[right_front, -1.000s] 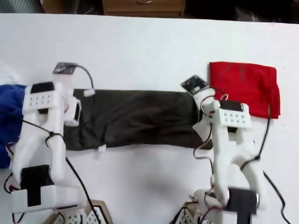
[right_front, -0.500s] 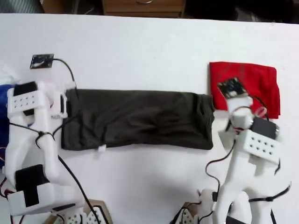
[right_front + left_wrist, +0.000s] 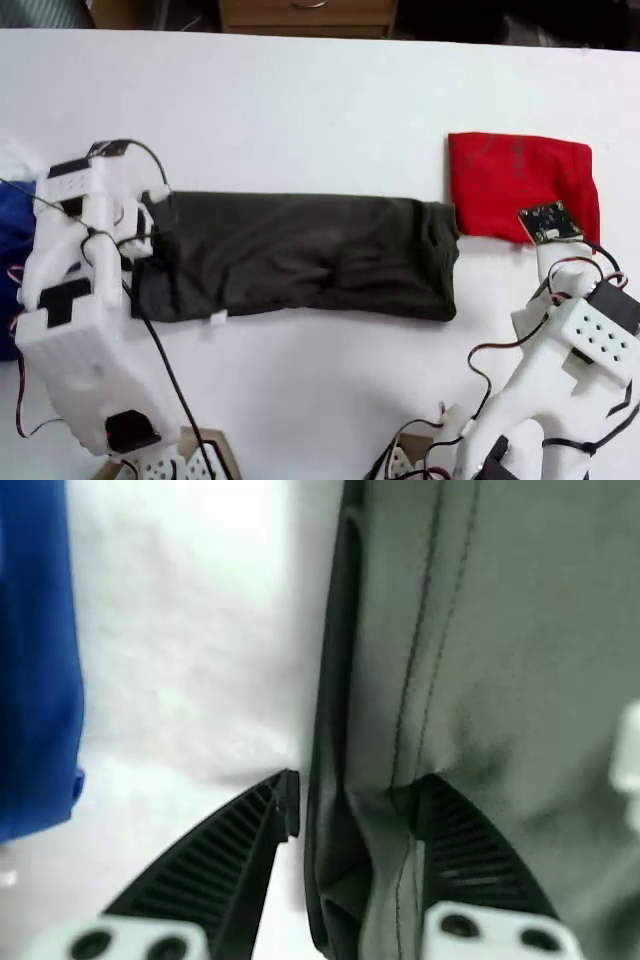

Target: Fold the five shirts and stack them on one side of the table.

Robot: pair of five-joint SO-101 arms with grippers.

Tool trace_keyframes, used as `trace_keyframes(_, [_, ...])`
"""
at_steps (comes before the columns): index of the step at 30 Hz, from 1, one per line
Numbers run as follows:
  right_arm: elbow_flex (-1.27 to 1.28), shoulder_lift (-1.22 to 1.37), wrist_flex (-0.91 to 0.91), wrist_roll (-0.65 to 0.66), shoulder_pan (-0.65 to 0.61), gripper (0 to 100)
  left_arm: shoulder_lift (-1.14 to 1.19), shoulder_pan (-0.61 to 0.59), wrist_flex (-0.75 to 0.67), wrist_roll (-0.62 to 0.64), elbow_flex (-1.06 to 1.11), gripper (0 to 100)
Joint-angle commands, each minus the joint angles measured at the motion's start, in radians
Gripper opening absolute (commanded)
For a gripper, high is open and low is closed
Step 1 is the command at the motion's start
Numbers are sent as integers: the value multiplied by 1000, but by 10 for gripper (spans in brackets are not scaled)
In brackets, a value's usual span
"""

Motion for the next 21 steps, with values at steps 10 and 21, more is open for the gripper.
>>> trace_keyframes(10, [210, -36, -171, 8, 93, 59, 68, 106, 106, -2, -58, 19])
trace_keyframes(21, [531, -36, -522, -43, 128, 58, 58, -69, 114, -69, -68, 28])
